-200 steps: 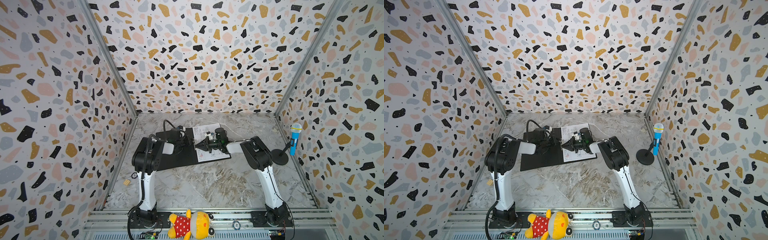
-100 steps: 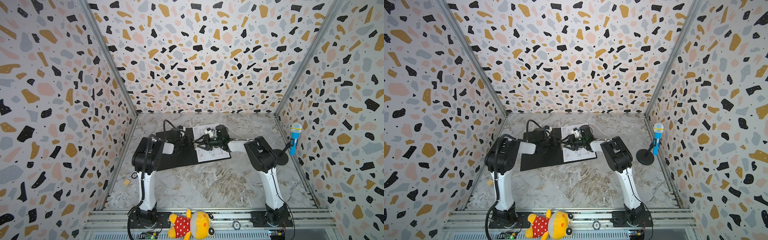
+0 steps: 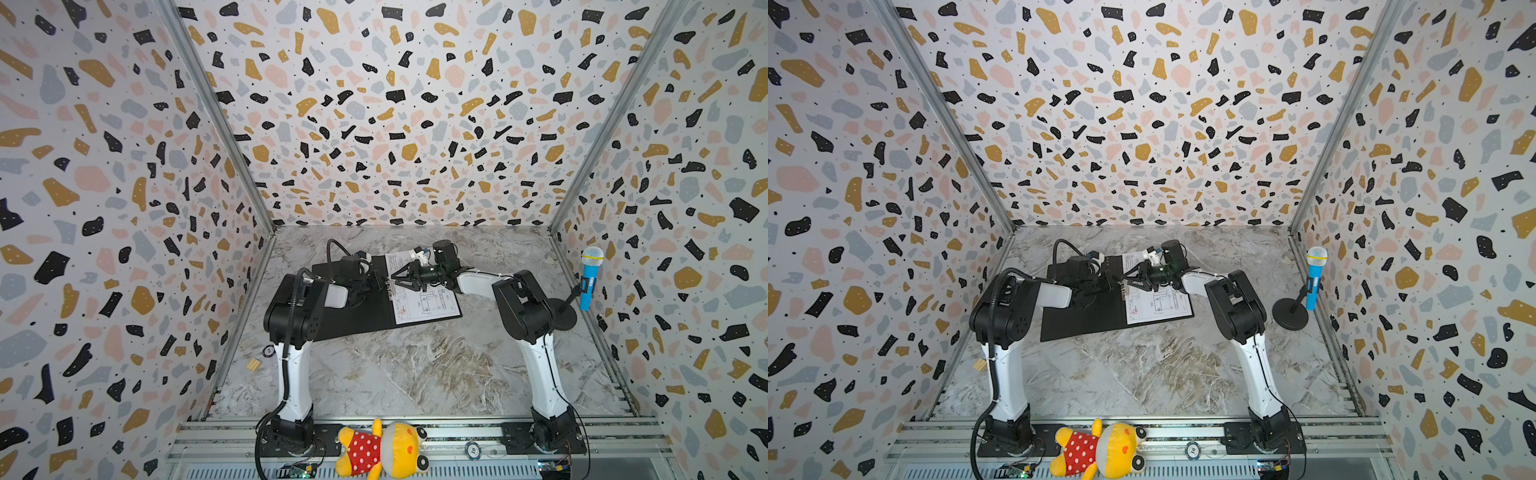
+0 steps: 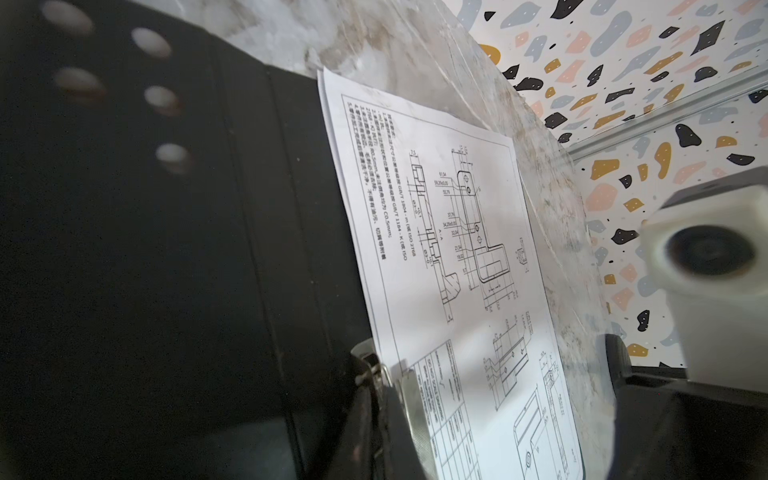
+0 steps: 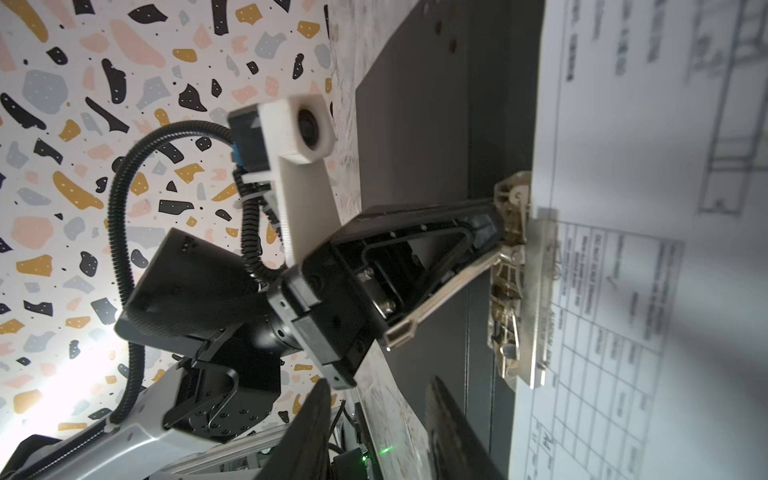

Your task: Put the files into the folder

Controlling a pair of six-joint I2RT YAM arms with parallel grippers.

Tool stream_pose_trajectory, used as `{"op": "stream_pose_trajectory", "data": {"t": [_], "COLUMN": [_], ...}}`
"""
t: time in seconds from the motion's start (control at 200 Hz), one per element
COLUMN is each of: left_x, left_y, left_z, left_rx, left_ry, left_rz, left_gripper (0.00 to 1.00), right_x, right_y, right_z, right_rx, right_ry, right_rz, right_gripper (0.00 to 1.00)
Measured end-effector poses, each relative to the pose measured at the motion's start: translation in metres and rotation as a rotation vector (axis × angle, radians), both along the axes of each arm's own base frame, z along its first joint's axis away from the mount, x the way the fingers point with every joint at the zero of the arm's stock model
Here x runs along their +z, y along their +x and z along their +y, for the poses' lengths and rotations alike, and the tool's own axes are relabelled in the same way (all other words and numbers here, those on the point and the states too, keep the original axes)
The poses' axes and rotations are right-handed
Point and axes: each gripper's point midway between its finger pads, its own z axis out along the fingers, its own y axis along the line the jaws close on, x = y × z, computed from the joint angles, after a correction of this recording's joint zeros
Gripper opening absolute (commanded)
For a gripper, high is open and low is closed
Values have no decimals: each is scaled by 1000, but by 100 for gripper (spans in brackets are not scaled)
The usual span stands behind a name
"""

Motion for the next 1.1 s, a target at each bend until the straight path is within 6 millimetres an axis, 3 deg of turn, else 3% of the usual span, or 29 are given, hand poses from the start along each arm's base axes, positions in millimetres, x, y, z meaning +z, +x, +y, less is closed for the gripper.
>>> {"op": "stream_pose_trajectory", "data": {"t": [0.115, 0.471, 0.766, 1.096], "left_x": [0, 0, -1, 0], "left_y": [0, 0, 0, 0], "left_z": [0, 0, 0, 0], "left_rx": [0, -2, -5, -9], "left_ry": [1, 7, 10, 13], "left_rz": [-1, -4, -7, -11], "left_gripper": [6, 6, 6, 6], "right_x": [-6, 6, -11, -13], "right_y": [-7, -11, -11, -9], "right_z": [5, 16, 16, 17], "right_rx": [11, 22, 13, 10], "right_ry": [3, 56, 45, 47], "right_rz": [57, 95, 146, 156], "right_gripper": [44, 43, 38, 37]}}
